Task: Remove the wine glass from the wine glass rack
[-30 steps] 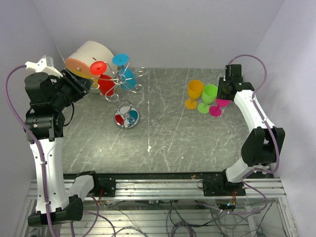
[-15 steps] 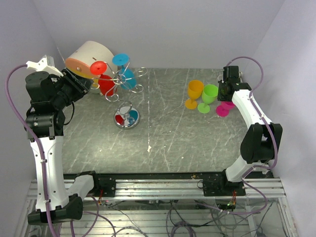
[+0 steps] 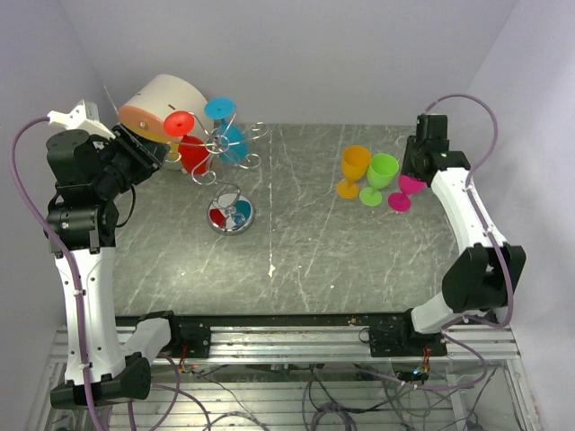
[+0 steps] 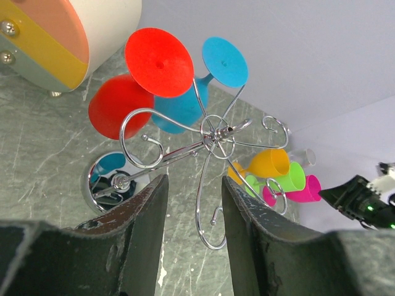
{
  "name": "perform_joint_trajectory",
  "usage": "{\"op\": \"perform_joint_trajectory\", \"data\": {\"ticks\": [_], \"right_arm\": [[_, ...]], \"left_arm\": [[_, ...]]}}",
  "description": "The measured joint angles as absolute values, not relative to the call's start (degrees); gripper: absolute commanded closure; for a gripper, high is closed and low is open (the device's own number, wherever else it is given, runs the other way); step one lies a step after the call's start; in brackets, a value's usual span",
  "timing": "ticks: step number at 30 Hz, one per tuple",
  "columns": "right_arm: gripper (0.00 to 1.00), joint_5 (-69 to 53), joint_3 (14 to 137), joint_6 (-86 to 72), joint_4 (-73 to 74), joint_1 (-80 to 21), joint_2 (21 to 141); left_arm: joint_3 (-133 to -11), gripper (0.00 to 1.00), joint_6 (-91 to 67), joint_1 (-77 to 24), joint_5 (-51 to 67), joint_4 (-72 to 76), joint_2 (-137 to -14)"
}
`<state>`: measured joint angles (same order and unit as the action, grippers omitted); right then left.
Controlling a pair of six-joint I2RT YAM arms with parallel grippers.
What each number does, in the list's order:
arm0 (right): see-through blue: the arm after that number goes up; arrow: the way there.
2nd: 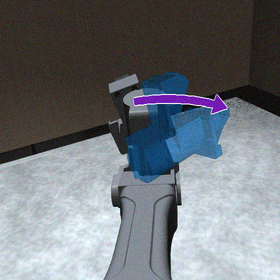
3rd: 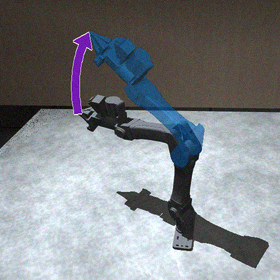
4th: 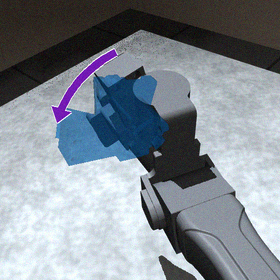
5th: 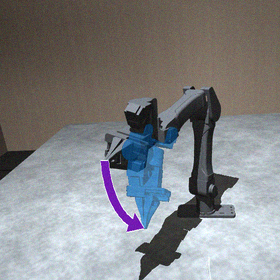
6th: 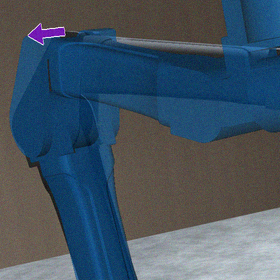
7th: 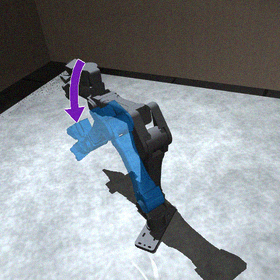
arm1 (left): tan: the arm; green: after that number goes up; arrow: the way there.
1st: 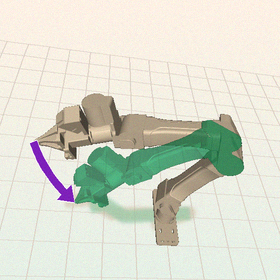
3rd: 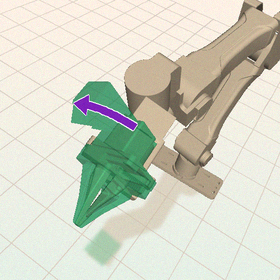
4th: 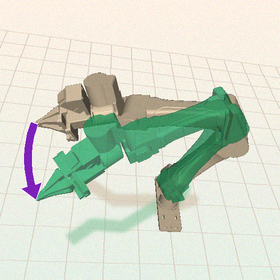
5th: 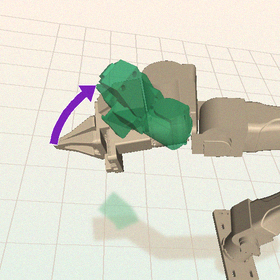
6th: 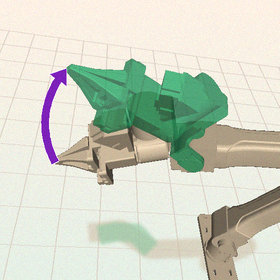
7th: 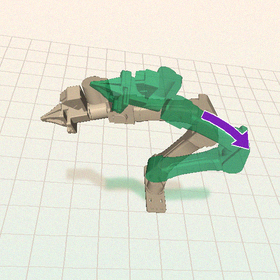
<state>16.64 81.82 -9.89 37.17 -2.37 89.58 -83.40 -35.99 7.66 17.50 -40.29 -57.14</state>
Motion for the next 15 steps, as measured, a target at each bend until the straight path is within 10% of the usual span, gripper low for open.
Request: {"op": "perform_joint_trajectory", "data": {"ticks": [15], "right_arm": [[0.65,2.4,81.3,-15.1,31.0,-2.4,68.2]], "left_arm": [[-83.9,0.48,-37.1,7.6,10.5,-39.4,-61.3]]}}
